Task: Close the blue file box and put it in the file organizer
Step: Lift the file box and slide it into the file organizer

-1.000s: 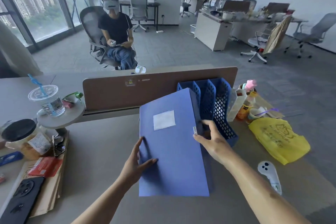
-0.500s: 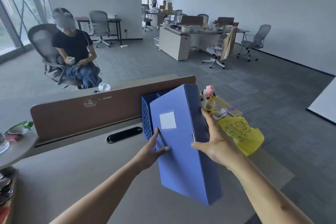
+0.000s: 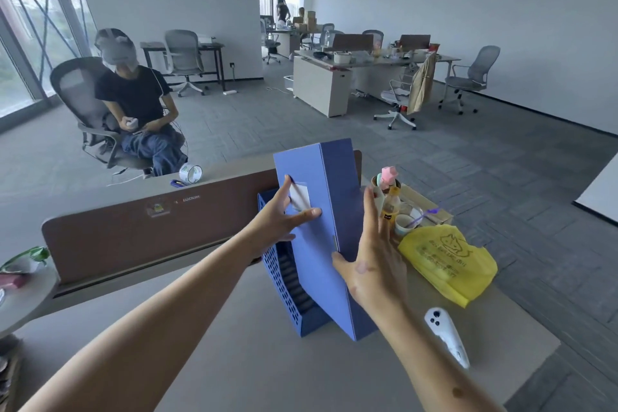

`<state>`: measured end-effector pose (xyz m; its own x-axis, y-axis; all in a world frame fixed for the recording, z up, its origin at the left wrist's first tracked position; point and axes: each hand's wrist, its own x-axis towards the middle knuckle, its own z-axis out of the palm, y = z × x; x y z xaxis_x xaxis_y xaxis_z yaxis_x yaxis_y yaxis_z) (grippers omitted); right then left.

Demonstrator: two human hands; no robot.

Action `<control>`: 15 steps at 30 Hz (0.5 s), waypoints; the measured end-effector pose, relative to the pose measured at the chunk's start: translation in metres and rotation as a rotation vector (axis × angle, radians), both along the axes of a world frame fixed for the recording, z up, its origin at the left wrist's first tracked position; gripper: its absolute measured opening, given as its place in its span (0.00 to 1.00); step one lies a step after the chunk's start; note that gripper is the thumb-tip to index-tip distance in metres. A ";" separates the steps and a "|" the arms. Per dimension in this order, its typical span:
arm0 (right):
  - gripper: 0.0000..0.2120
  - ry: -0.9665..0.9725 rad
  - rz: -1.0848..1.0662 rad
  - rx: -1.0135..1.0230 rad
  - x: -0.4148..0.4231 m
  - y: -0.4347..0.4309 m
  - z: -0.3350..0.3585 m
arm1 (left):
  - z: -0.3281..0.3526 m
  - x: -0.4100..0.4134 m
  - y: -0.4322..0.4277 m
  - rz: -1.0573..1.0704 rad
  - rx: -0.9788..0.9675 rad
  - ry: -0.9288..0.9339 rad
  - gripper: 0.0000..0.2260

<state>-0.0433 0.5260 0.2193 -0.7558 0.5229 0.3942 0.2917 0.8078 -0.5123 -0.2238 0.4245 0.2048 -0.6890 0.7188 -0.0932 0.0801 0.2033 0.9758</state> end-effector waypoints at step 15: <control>0.38 0.216 0.036 -0.278 -0.054 -0.001 -0.096 | -0.033 -0.024 -0.007 0.118 0.012 0.224 0.52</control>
<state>-0.0975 0.5246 0.1237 -0.6906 0.6071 0.3931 0.1263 0.6363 -0.7610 -0.2481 0.4171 0.1715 -0.7706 0.6323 0.0797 0.2715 0.2126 0.9387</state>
